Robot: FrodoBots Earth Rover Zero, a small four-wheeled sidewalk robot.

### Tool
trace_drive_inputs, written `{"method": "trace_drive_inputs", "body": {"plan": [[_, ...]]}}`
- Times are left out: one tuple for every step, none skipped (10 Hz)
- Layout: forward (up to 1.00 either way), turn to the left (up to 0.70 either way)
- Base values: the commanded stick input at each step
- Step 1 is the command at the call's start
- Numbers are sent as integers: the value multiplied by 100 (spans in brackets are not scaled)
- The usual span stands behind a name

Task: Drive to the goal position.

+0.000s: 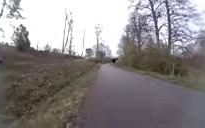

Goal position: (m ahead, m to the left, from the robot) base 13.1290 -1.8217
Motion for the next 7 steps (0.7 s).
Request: {"method": "trace_drive_inputs", "body": {"plan": [[70, -9], [70, 0], [70, 0], [70, 0], [70, 0], [70, 0], [70, 0]]}}
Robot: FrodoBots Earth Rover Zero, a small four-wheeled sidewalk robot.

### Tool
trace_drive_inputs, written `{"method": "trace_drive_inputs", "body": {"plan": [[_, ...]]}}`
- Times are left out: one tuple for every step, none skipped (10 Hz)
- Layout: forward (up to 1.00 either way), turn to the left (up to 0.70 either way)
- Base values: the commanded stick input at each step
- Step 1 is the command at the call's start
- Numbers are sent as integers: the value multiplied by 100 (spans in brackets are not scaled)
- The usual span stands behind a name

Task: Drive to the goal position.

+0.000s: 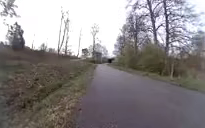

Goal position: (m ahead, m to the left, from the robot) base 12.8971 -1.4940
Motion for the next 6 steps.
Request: {"method": "trace_drive_inputs", "body": {"plan": [[70, 0], [70, 0], [70, 0], [70, 0], [70, 0], [70, 0]]}}
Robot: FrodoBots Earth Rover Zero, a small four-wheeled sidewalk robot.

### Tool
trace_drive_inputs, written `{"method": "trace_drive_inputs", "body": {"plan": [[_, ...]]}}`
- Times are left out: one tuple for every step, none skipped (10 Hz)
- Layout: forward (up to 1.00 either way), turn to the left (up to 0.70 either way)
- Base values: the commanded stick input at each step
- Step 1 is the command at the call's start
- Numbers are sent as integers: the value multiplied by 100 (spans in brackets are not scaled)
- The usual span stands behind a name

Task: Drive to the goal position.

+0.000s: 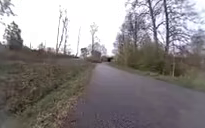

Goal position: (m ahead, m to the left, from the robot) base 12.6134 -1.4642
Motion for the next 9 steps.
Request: {"method": "trace_drive_inputs", "body": {"plan": [[70, 0], [70, 0], [70, 0], [70, 0], [70, 0], [70, 0], [70, 0], [70, 0], [70, 0]]}}
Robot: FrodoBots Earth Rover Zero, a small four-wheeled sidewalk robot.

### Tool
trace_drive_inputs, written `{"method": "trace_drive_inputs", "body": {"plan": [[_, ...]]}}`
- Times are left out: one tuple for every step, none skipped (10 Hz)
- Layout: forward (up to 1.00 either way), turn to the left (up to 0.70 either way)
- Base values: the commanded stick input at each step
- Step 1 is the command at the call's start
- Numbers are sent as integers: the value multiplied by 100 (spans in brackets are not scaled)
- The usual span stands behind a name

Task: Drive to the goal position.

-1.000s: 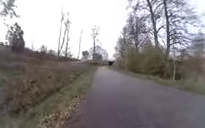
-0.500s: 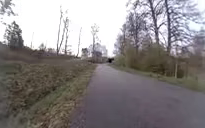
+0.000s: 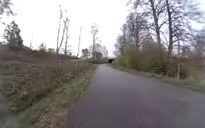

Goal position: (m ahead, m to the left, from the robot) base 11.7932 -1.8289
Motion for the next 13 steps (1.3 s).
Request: {"method": "trace_drive_inputs", "body": {"plan": [[70, 0], [70, 0], [70, 0], [70, 0], [70, 0], [70, 0], [70, 0], [70, 0], [70, 0], [70, 0], [70, 0], [70, 0], [70, 0]]}}
